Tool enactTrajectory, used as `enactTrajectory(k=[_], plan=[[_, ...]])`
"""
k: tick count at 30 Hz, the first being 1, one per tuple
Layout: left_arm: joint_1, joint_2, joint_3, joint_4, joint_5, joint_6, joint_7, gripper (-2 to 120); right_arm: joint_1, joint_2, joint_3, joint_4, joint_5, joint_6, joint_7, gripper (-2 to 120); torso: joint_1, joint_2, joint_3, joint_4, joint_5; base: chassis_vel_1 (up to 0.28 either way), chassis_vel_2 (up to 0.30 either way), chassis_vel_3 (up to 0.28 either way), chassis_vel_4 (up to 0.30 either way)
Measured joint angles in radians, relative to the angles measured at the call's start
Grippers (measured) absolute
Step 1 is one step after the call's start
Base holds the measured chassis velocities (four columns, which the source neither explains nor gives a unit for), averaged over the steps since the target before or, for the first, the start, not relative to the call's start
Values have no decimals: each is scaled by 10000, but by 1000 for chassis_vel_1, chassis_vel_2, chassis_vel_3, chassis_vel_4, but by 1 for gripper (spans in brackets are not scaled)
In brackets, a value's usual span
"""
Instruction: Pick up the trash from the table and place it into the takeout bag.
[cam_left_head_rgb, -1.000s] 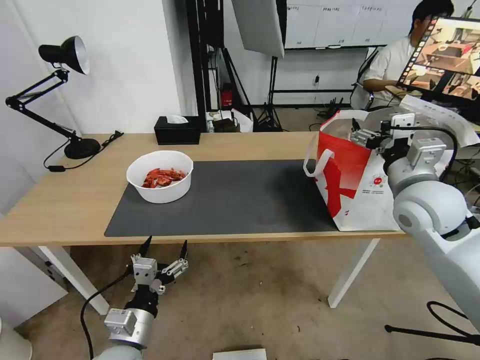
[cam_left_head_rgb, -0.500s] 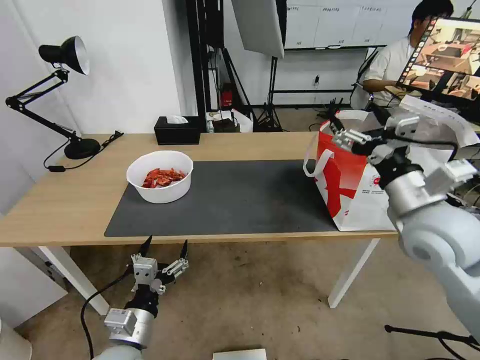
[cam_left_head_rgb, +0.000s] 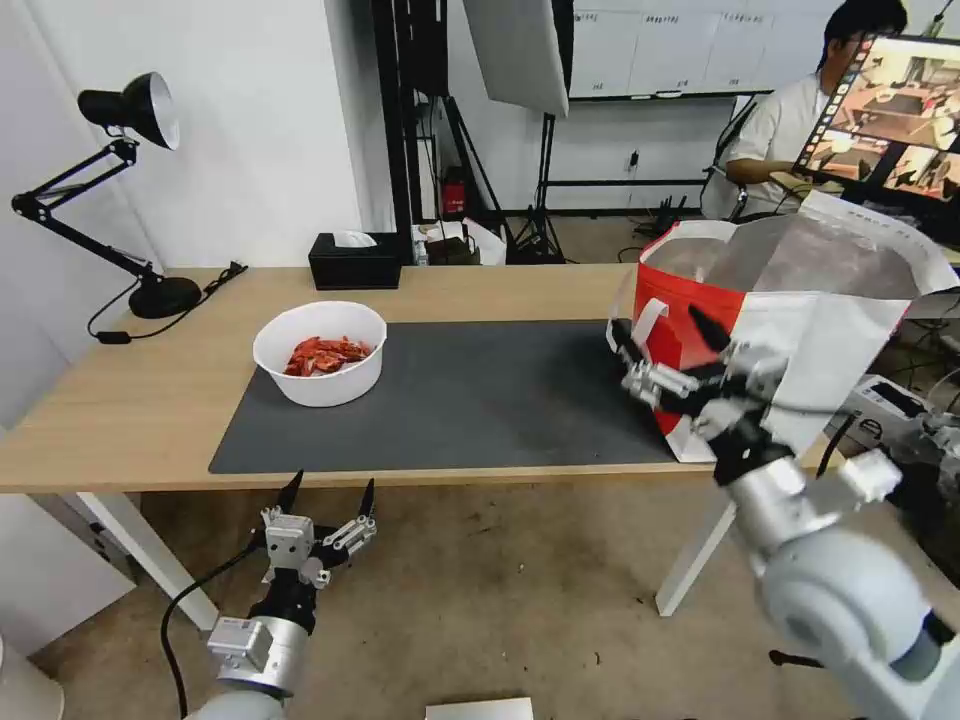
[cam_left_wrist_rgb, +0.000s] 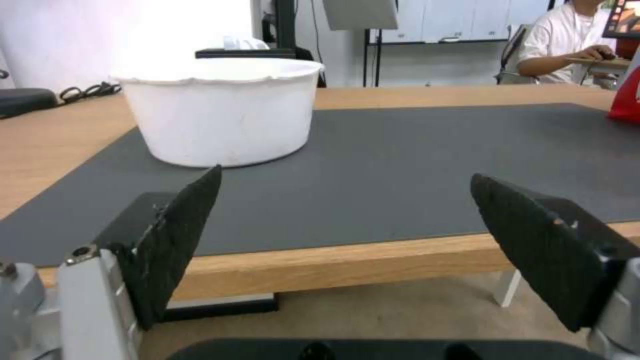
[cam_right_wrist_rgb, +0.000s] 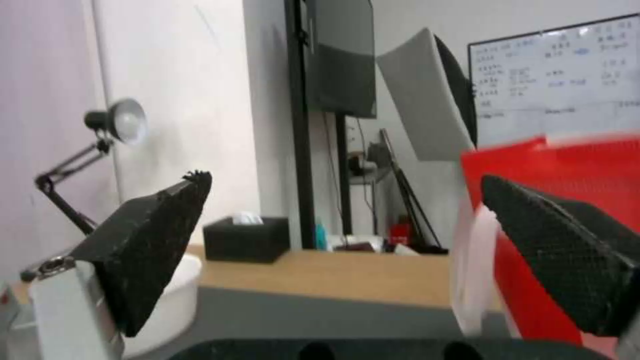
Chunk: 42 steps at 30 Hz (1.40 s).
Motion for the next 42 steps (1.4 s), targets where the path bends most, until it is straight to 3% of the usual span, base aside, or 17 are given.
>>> enactTrajectory(k=[12, 42], plan=[[1, -32, 73, 106, 46, -29, 3, 100, -1705, 1179, -612, -1844, -2414, 1959, 442, 100, 0, -1, 1, -1, 1, 0, 0, 0, 0], [187, -91, 0, 134, 116, -48, 196, 100, -1969, 1336, -1084, -2337, -2461, 1267, 885, 100, 0, -1, 1, 0, 0, 0, 0, 0, 0]])
